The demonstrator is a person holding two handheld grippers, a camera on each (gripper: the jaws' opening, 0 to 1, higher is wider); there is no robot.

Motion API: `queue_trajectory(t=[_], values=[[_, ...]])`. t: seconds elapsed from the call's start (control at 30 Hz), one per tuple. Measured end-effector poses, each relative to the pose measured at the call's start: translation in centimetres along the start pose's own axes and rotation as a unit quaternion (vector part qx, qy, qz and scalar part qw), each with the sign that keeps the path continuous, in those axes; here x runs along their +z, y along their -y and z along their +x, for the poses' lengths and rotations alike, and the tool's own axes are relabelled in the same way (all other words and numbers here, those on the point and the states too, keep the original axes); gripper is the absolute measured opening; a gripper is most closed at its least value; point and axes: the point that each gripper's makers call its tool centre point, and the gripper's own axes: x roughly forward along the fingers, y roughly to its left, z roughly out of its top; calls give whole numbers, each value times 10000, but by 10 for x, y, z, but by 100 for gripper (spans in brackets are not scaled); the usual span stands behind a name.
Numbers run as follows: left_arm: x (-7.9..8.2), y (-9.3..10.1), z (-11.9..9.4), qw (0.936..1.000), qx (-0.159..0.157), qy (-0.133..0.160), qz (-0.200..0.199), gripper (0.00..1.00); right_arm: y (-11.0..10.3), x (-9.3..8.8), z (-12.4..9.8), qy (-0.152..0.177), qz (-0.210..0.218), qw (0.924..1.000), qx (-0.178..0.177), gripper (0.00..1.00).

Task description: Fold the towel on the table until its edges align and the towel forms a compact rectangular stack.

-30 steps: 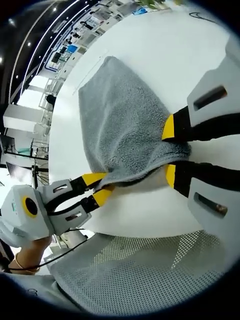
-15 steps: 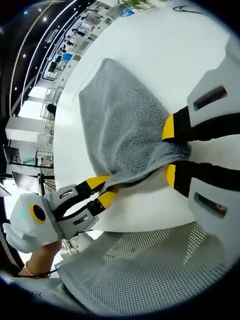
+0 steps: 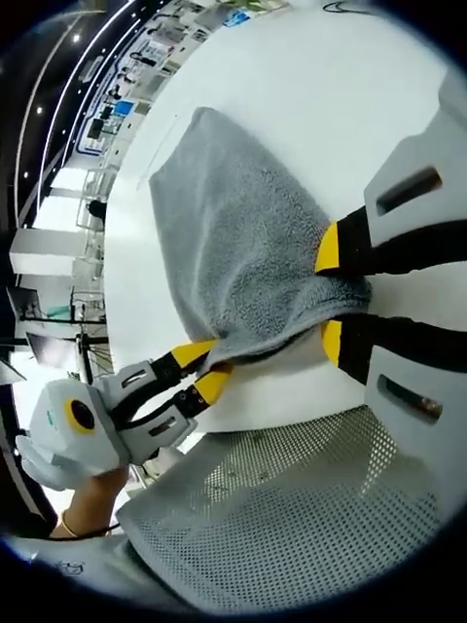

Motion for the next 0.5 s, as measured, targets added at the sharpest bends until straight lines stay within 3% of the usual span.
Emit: queue_trajectory(t=[0.3, 0.5], values=[[-2, 12, -4, 10000, -61, -34, 35, 9, -12, -2, -7, -96, 206, 9996, 179, 13], [-3, 19, -6, 9999, -142, -53, 50, 9, -23, -5, -10, -256, 81, 9994, 230, 13]])
